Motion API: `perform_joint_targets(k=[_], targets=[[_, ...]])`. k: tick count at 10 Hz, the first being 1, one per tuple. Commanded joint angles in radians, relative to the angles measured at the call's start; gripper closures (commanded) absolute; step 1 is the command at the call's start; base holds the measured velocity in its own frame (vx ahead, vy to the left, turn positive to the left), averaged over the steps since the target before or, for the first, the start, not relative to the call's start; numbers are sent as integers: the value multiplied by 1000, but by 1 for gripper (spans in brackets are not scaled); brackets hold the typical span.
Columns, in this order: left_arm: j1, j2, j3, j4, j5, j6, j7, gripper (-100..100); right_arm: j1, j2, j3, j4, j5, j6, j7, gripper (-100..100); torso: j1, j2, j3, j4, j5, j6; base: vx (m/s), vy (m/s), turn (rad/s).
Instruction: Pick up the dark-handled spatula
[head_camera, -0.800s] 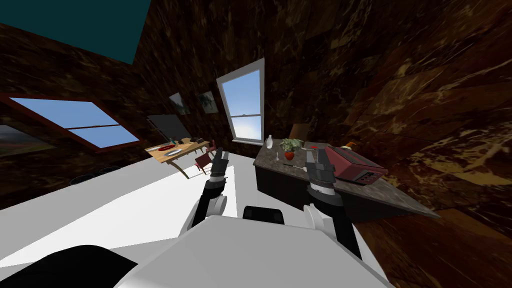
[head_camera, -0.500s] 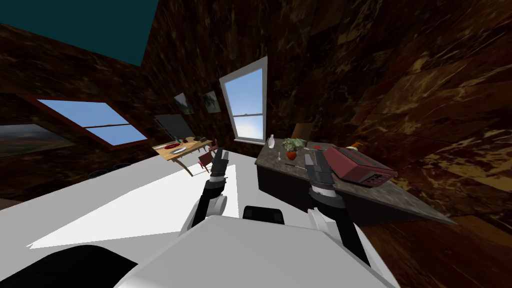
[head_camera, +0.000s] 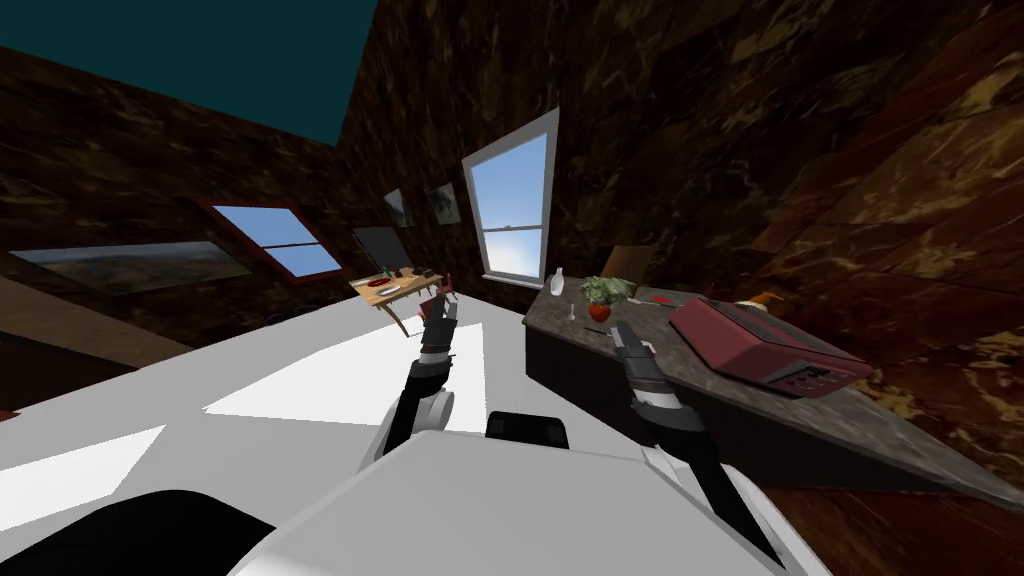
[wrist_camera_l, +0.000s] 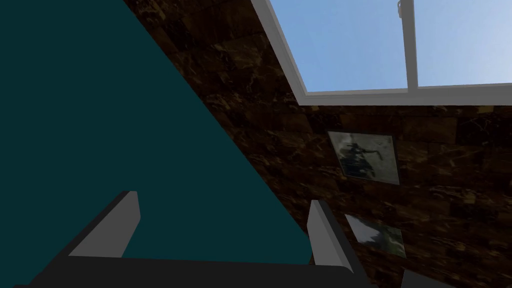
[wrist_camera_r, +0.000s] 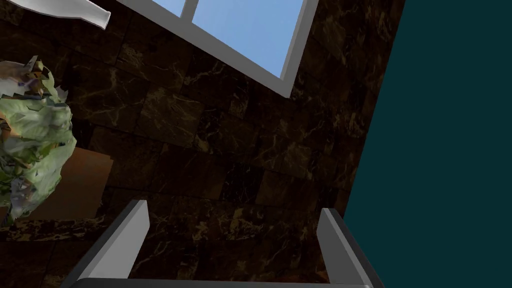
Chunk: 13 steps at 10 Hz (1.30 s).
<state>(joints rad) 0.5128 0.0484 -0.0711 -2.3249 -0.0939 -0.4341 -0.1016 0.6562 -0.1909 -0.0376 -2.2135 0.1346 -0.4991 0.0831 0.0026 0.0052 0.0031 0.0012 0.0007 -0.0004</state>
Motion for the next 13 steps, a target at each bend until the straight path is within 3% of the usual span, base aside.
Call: perform_joint_targets(k=[1, 5, 6, 8, 9, 11, 12, 13], targets=[[0, 0, 0, 0, 0, 0, 0, 0, 5, -26, -25, 32, 4, 4, -6, -100, 0, 0, 0, 0, 0, 0, -42, 33, 66], [0, 0, 0, 0, 0, 0, 0, 0, 108, -151, -116, 145, 90, 44, -2, -100, -2, -1, 0, 0, 0, 0, -58, 41, 272], [0, 0, 0, 0, 0, 0, 0, 0, 113, -155, -116, 145, 90, 44, -2, -100, -1, 0, 0, 0, 0, 0, -45, 34, 126], [0, 0, 0, 0, 0, 0, 0, 0, 172, -223, -163, 208, 140, 58, 3, -100, -2, -2, -1, 0, 0, 0, -27, 42, 298], [0, 0, 0, 0, 0, 0, 0, 0, 174, -223, -163, 209, 140, 58, 3, -100, -1, -2, -1, 0, 0, 0, -16, 26, 128], [0, 0, 0, 0, 0, 0, 0, 0, 236, -286, -209, 277, 194, 66, 10, -100, -3, -4, -2, -1, -1, 0, -12, 24, 301], [0, 0, 0, 0, 0, 0, 0, 0, 236, -294, -209, 277, 194, 66, 10, -100, -4, -4, -2, -1, -1, 0, -7, 8, 100], [0, 0, 0, 0, 0, 0, 0, 0, 267, -330, -231, 312, 222, 67, 15, -100, -4, -4, -2, -1, -1, 1, -3, 14, 243]])
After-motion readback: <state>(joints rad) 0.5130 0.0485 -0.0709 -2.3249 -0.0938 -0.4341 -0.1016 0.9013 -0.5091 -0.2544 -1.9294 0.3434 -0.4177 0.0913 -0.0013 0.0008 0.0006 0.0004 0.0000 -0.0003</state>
